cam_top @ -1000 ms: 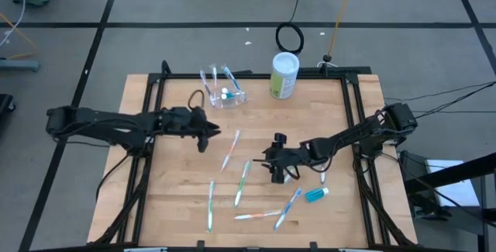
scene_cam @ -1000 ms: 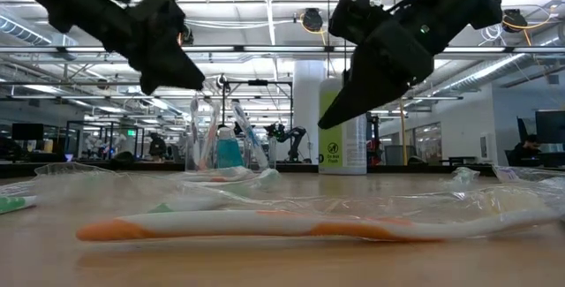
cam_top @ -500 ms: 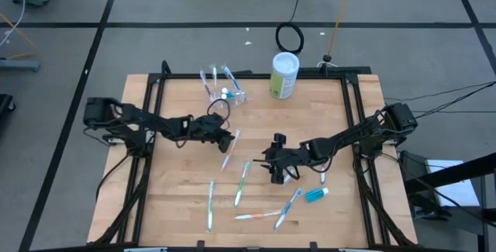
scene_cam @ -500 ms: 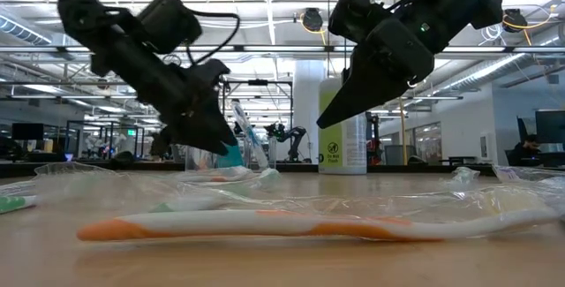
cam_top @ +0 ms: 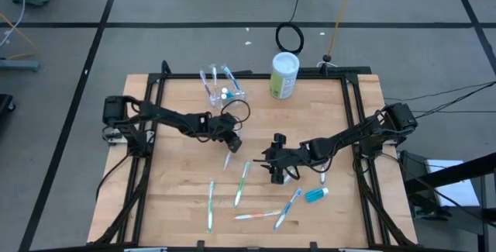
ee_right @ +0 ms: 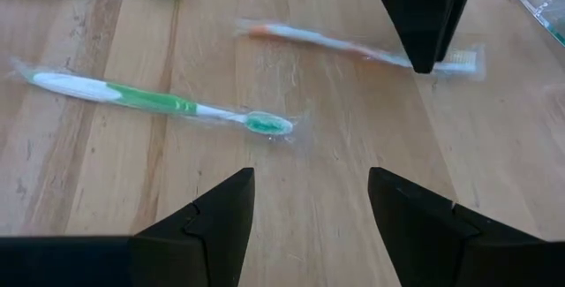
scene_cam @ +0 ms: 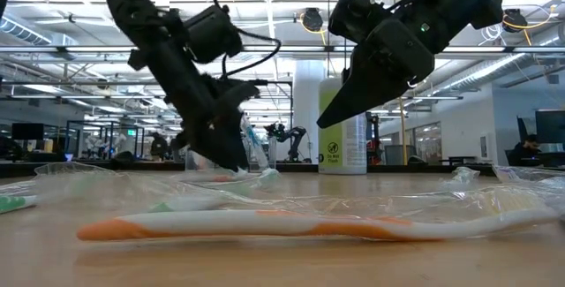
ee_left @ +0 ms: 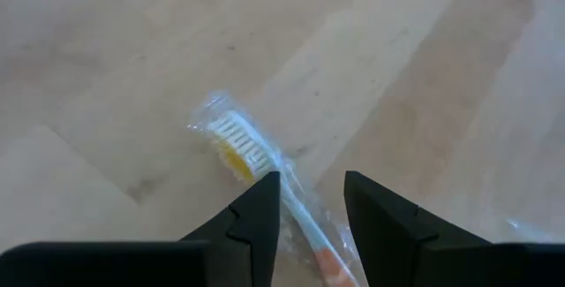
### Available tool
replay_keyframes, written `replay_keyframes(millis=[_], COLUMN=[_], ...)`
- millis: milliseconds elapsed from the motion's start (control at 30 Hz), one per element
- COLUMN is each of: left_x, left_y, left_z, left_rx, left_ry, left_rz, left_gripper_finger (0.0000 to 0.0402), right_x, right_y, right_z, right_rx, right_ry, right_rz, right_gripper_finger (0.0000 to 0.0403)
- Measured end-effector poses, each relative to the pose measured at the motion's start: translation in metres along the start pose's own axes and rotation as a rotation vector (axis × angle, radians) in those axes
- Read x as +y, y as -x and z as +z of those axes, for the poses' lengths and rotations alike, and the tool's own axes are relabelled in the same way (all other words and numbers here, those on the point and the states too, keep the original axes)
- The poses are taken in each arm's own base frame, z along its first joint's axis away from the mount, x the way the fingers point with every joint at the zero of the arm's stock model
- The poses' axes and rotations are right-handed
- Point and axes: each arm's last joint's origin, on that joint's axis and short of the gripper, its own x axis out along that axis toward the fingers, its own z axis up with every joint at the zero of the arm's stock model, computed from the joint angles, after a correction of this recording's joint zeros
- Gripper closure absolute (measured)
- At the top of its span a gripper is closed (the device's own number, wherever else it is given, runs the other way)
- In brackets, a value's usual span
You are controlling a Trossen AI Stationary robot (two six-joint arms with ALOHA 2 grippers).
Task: Pick & Place toothbrushing station
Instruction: Put the top orange toothbrush into the transparent organizer
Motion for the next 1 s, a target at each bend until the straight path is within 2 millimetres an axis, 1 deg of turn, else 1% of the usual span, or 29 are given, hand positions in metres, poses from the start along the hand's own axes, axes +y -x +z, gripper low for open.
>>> replay_keyframes(millis=[100, 167, 233, 333, 500, 700, 800, 933, 1000], left_x=[-0.008, -0.009, -0.008, -0.002, 0.008, 0.007, 0.008, 0.01, 0.01], left_y=[0.012, 0.02, 0.023, 0.023, 0.012, -0.008, -0.015, -0.018, -0.018], left_z=[0.011, 0.015, 0.017, 0.015, 0.01, 0.005, 0.003, 0.003, 0.003], left_rx=[-0.049, -0.085, -0.113, -0.12, -0.067, -0.044, -0.046, -0.04, -0.039], left_ry=[-0.022, -0.021, -0.008, 0.02, 0.073, 0.105, 0.106, 0.086, 0.076], left_rz=[-0.04, -0.033, 0.004, 0.091, 0.162, 0.103, 0.105, 0.109, 0.108], left_gripper_finger=[0.027, 0.027, 0.027, 0.027, 0.027, 0.027, 0.027, 0.0274, 0.0287], right_x=[0.0, 0.0, 0.0, 0.0, 0.0, 0.0, 0.0, 0.0, 0.0], right_y=[0.0, 0.0, 0.0, 0.0, 0.0, 0.0, 0.0, 0.0, 0.0], right_z=[0.0, 0.0, 0.0, 0.0, 0.0, 0.0, 0.0, 0.0, 0.0], right_rx=[0.0, 0.0, 0.001, 0.0, 0.0, 0.001, 0.001, 0.0, 0.0], right_ry=[0.0, 0.0, 0.0, 0.0, 0.001, 0.001, 0.001, 0.001, 0.001], right_rz=[0.0, 0.0, 0.0, 0.001, 0.001, 0.001, 0.001, 0.001, 0.001], right_gripper_finger=[0.0188, 0.0188, 0.0188, 0.0188, 0.0188, 0.0188, 0.0188, 0.0188, 0.0188])
